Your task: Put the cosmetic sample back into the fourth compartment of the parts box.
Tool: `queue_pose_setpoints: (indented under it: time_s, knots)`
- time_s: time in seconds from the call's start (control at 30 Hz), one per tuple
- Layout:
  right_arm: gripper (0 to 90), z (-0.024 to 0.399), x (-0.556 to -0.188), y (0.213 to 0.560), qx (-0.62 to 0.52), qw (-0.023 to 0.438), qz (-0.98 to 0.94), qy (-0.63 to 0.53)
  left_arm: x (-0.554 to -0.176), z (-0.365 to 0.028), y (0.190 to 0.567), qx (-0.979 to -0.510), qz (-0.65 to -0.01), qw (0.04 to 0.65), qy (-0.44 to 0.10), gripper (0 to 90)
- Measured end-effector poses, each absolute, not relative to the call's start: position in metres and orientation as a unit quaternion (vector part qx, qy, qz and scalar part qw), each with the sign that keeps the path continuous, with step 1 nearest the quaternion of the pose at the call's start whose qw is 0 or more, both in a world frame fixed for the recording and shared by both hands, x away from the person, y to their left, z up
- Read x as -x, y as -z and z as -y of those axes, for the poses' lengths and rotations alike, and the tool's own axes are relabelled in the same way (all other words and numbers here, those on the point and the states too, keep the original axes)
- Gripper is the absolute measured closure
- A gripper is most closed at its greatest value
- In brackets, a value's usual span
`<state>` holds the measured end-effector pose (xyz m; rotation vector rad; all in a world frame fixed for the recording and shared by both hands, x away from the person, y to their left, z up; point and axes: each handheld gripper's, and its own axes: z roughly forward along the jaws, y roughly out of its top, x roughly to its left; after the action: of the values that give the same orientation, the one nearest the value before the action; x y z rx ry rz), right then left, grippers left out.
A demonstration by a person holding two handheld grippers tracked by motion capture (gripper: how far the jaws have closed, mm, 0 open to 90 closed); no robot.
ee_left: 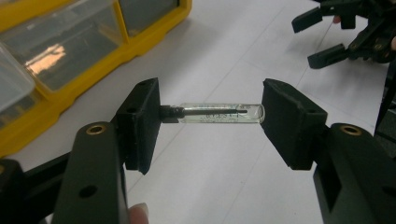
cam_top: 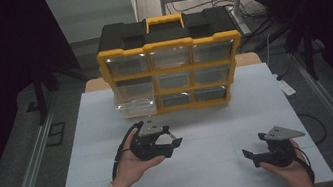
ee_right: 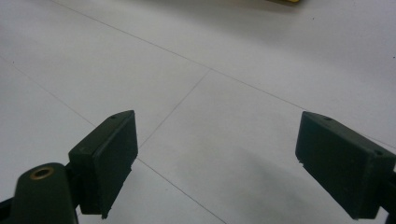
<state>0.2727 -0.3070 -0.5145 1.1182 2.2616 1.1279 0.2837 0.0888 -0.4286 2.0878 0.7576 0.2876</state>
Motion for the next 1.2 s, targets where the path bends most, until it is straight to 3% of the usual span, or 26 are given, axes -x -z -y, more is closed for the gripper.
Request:
queue_pose_setpoints:
  time_s: [1.2]
  knots:
    - [13.6, 0.307, -0.273, 0.515, -0.398, 0.187, -0.805, -0.398, -0.296, -0.114, 0.396, -0.804, -0.315, 0.484, -0.144, 39.9]
